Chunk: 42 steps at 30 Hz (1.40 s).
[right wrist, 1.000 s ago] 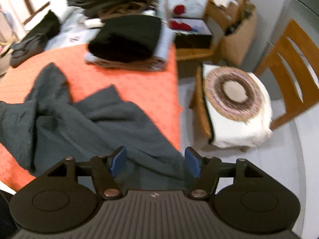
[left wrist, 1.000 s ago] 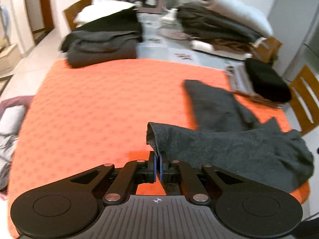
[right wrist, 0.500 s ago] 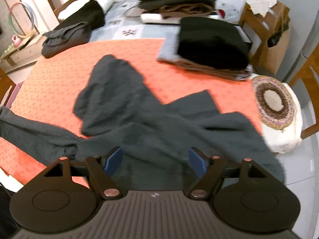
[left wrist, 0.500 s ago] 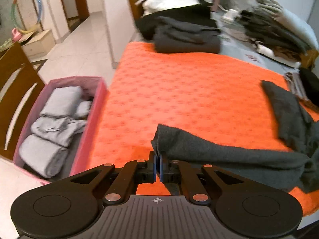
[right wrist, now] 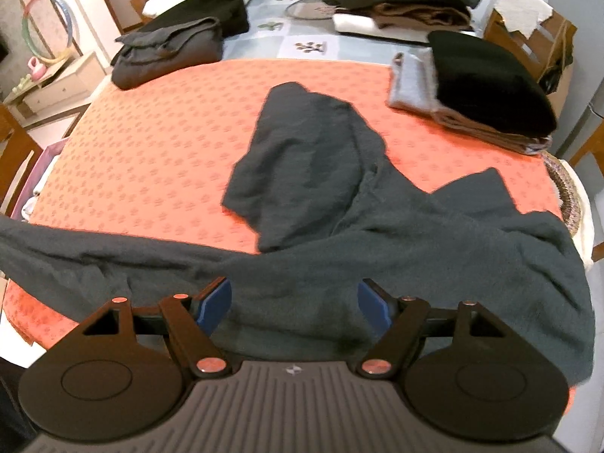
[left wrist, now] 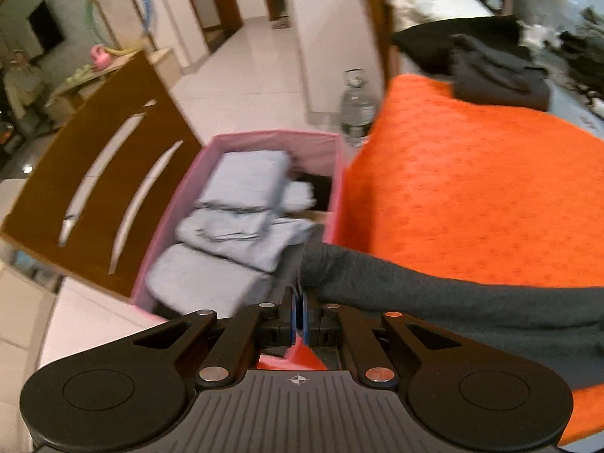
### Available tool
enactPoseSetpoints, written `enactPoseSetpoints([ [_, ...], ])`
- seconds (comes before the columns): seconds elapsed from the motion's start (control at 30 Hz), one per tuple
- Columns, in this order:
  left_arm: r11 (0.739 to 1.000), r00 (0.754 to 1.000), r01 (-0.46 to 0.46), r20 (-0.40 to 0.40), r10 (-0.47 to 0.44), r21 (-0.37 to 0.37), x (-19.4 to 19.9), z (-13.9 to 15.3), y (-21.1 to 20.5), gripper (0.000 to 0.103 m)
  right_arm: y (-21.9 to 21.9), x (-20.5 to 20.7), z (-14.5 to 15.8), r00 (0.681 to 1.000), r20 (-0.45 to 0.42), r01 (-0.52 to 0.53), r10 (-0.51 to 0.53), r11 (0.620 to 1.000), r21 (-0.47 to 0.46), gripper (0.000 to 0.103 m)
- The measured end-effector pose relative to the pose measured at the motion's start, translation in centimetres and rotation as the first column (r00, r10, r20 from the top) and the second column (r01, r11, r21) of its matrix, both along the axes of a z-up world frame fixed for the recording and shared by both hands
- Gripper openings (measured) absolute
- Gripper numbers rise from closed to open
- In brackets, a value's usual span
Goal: Fold clothes
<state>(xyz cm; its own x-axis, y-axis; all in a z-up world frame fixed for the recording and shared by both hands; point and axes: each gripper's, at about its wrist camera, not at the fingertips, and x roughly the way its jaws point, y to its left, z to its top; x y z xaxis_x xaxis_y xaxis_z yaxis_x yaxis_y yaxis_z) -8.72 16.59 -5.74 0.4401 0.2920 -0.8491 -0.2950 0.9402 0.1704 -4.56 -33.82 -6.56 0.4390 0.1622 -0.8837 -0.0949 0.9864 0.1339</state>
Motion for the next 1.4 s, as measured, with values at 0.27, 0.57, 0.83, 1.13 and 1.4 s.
enactPoseSetpoints([
  [0.27, 0.998, 0.999, -0.033, -0.021, 0.032, -0.052, -0.2, -1.1, 2.0, 0.014, 1.0, -0.4, -0.3, 1.0, -0.003, 0.011, -0.011, 1.0, -0.006, 0.08],
  [0.57, 0.993, 0.998, 0.043, 0.054, -0.038, -0.106, 2.7, 0.1, -3.1, 0.042, -3.8, -1.3, 0.4, 0.996, 0.01, 0.092, -0.092, 0.995, -0.023, 0.08],
  [0.83, 0.98, 0.988, 0.138, 0.086, -0.127, -0.145, 6.3, 0.7, -12.1, 0.049, -11.3, -1.2, 1.2, 0.988, 0.029, 0.152, -0.151, 0.988, -0.036, 0.08],
  [1.13, 0.962, 0.977, 0.204, 0.101, -0.188, -0.183, 9.3, 0.1, -22.2, 0.057, -19.7, 1.7, 0.4, 0.988, 0.044, 0.147, -0.145, 0.988, -0.041, 0.08],
  [1.4, 0.944, 0.971, 0.226, 0.126, -0.201, -0.24, 10.9, -0.7, -27.9, 0.059, -22.0, 7.5, -2.0, 0.998, 0.063, 0.028, -0.026, 0.999, -0.032, 0.078],
])
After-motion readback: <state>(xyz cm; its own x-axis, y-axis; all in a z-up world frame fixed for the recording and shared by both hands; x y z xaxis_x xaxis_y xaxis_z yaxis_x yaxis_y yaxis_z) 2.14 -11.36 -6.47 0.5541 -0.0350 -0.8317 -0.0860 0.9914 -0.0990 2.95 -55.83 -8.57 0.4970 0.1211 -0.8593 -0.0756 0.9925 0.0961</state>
